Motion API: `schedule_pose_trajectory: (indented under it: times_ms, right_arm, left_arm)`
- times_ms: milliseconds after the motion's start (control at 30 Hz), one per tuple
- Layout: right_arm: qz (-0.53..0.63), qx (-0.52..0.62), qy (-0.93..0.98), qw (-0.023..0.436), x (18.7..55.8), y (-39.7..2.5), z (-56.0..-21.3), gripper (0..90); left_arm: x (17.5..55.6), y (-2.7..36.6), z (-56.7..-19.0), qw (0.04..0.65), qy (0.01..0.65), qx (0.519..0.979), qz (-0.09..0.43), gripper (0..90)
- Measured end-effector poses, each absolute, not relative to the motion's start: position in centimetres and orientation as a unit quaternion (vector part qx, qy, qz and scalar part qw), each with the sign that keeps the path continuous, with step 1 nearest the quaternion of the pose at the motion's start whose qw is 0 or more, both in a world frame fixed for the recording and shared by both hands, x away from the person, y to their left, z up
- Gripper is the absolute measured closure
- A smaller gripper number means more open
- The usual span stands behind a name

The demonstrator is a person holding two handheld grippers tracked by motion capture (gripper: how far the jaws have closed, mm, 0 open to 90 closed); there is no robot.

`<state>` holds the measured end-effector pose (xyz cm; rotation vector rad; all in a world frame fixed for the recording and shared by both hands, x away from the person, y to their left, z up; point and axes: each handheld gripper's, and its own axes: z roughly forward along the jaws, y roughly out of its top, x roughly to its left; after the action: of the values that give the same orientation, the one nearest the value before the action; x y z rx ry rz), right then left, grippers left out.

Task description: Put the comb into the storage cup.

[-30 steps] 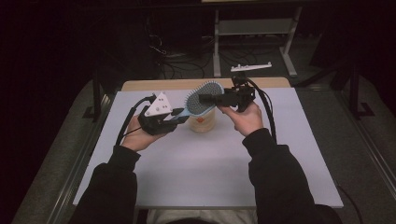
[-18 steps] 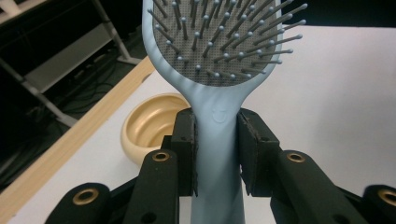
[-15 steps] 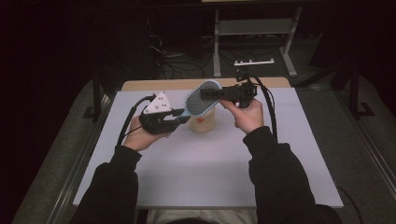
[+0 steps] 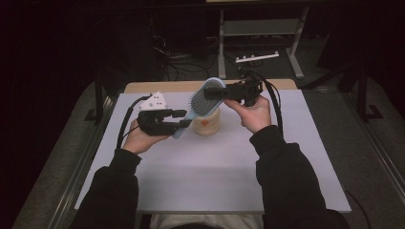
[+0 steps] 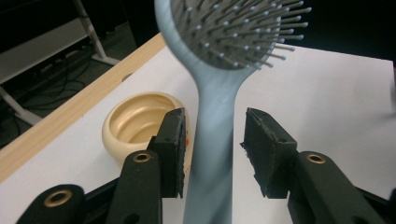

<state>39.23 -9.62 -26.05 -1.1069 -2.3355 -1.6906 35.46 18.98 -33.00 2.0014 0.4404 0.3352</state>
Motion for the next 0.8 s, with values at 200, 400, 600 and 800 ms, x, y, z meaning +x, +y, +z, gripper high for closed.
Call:
schedule_pose_trajectory:
  times_ms: [200, 400, 600, 800]
  right_arm:
    - [-0.540, -0.352, -0.765, 0.011, 39.1, -9.5, -25.3, 56.0]
    - [-0.537, -0.344, -0.770, -0.003, 39.1, -9.5, -24.2, 56.0]
    - [-0.531, -0.337, -0.777, -0.016, 39.1, -9.2, -23.0, 56.0]
    - [-0.513, -0.329, -0.791, -0.042, 39.3, -8.7, -21.7, 56.0]
  left_arm:
    - [35.4, 19.8, -33.3, 0.515, 0.188, 0.825, 0.138, 54.5]
    - [35.5, 20.6, -33.5, 0.521, 0.193, 0.821, 0.129, 47.1]
    - [35.6, 21.2, -33.9, 0.520, 0.195, 0.824, 0.109, 32.6]
    - [35.8, 21.6, -34.4, 0.520, 0.202, 0.825, 0.087, 18.4]
